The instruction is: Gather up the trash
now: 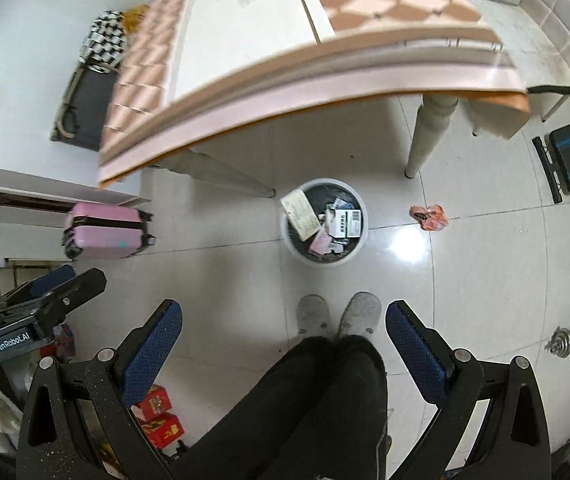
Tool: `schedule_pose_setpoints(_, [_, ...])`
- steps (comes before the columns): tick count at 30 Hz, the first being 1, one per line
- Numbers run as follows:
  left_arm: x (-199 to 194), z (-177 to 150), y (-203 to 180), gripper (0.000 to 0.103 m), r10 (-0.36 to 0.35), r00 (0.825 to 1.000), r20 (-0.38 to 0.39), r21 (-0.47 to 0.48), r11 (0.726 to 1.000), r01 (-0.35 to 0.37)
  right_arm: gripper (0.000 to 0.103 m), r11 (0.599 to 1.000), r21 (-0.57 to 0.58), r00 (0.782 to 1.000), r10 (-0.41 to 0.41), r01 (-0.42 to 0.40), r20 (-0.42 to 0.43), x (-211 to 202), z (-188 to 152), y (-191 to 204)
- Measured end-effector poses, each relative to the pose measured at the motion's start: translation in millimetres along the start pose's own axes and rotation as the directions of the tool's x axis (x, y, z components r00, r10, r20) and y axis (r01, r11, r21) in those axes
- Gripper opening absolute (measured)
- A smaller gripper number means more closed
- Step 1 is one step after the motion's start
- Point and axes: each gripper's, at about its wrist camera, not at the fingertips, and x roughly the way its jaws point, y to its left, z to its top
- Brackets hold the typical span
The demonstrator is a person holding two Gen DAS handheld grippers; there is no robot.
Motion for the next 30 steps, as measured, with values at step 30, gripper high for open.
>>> schedule_pose_setpoints(30, [-141,-30,-18,0.100,-0.153,0.974,0.167,-0.008,0.988,0.156,0.103,0.986,-0.097,0.988,0.140,-0.133,0.064,-155,-38,66])
